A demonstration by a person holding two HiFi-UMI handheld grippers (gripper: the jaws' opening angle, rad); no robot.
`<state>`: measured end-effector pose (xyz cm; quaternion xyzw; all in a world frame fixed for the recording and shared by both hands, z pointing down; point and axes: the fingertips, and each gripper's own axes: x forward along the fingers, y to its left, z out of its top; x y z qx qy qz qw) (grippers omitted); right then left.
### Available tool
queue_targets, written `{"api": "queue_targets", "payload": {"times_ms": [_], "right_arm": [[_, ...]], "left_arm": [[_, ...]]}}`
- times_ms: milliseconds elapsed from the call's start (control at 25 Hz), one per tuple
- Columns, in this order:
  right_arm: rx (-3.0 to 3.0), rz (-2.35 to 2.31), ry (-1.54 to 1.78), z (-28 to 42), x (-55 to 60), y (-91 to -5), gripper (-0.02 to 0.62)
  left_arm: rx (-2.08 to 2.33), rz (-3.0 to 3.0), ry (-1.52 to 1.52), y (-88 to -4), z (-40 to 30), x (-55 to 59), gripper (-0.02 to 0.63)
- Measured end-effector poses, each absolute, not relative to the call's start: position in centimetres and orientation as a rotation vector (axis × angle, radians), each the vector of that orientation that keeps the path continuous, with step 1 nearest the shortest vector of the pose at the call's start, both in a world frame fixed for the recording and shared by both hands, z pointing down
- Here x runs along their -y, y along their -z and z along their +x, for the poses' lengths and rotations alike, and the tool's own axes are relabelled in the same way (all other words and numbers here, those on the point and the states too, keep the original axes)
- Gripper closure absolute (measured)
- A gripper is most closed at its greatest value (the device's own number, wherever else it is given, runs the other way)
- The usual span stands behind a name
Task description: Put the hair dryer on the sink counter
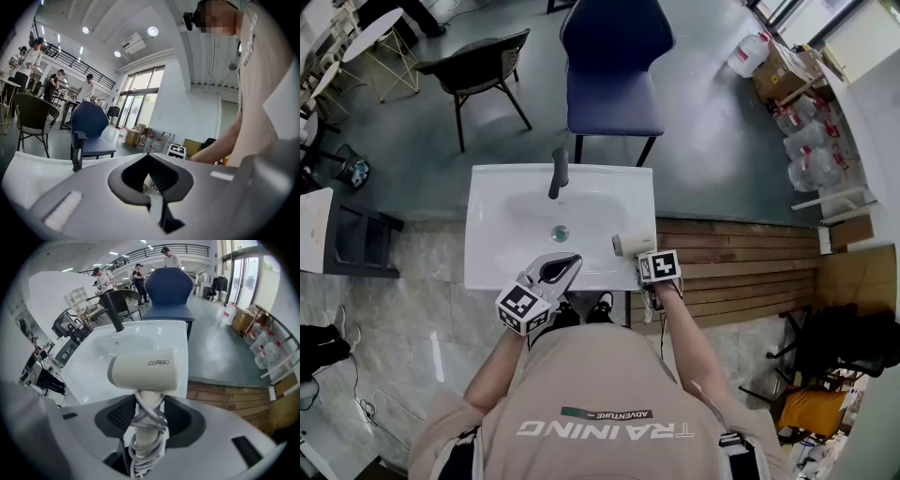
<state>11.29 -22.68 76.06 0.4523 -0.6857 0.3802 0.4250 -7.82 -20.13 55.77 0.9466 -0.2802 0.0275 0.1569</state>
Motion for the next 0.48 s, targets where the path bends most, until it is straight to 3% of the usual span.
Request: {"api": "queue_targets", "payload": {"times_ms": [480], "right_arm": [[1.752, 1.166, -1.034, 12.8, 22.4, -75.9, 0.4]], "left_arm": [[0.783, 2.712, -0.091, -55.8, -6.8, 19.6, 0.601]]}}
